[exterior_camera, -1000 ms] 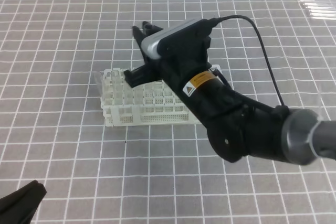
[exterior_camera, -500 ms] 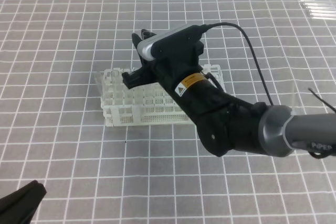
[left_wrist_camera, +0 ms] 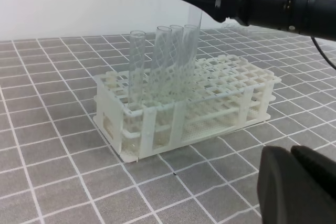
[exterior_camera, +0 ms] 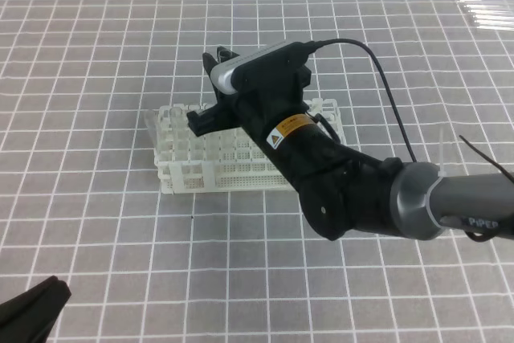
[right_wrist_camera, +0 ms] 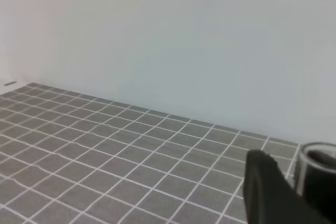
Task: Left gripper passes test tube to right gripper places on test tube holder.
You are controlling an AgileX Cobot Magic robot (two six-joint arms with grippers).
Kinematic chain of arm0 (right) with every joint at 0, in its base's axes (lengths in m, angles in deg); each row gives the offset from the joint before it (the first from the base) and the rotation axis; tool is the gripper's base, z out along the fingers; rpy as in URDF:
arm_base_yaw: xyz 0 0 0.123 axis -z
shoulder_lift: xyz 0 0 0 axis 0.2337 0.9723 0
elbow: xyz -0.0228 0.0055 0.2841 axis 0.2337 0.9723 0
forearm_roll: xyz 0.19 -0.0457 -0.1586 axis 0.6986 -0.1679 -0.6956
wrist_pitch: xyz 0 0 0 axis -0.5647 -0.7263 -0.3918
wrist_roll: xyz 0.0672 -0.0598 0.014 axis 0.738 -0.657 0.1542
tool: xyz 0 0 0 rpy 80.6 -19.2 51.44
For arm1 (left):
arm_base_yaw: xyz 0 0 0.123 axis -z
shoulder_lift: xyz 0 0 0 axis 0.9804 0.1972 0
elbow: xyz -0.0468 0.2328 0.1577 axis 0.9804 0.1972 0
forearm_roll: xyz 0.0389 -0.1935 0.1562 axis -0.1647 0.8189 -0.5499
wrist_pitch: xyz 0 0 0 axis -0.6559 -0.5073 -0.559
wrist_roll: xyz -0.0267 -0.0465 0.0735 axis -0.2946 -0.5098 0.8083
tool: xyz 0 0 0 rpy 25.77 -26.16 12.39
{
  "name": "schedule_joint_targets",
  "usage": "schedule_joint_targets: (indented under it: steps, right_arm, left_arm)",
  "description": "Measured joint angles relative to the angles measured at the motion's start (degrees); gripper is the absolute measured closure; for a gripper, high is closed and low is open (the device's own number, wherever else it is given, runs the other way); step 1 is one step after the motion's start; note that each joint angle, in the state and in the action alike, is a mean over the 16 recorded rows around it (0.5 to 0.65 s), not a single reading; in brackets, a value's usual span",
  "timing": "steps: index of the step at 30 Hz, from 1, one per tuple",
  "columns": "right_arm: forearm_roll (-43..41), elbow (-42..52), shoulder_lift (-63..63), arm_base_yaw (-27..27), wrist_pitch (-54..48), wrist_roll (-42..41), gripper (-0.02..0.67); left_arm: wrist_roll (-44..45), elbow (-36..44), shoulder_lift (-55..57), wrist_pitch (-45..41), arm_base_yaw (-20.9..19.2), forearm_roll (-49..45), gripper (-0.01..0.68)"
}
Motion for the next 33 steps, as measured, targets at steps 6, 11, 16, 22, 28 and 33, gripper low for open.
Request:
schedule_joint_targets:
  steps: [6, 11, 16, 22, 28, 33]
  right_arm:
    - [-0.4, -0.1, 0.0, 0.0, -0.5, 0.7, 0.56]
    - [-1.2, -0.1, -0.3, 0.0, -1.1, 0.9, 0.56]
    - [-1.9, -0.1, -1.2, 0.0, -2.1, 0.8, 0.56]
    - [-2.5, -0.1, -2.7, 0.0, -3.6, 0.6, 0.56]
    - [-2.5, -0.1, -3.8, -0.1, -6.2, 0.7, 0.56]
    - [-2.5, -0.1, -4.2, -0.1, -7.7, 0.9, 0.56]
  left_arm:
    - [0.0, 0.0, 0.0, 0.0, 0.0, 0.0, 0.674]
    - [0.0, 0.1, 0.1, -0.1, 0.0, 0.0, 0.674]
    - [0.1, 0.1, 0.1, -0.2, 0.0, 0.0, 0.674]
    - [0.0, 0.0, 0.0, -0.1, 0.0, 0.0, 0.673]
    - [0.0, 0.0, 0.0, -0.1, 0.0, 0.0, 0.673]
    - [0.0, -0.1, 0.0, -0.1, 0.0, 0.0, 0.673]
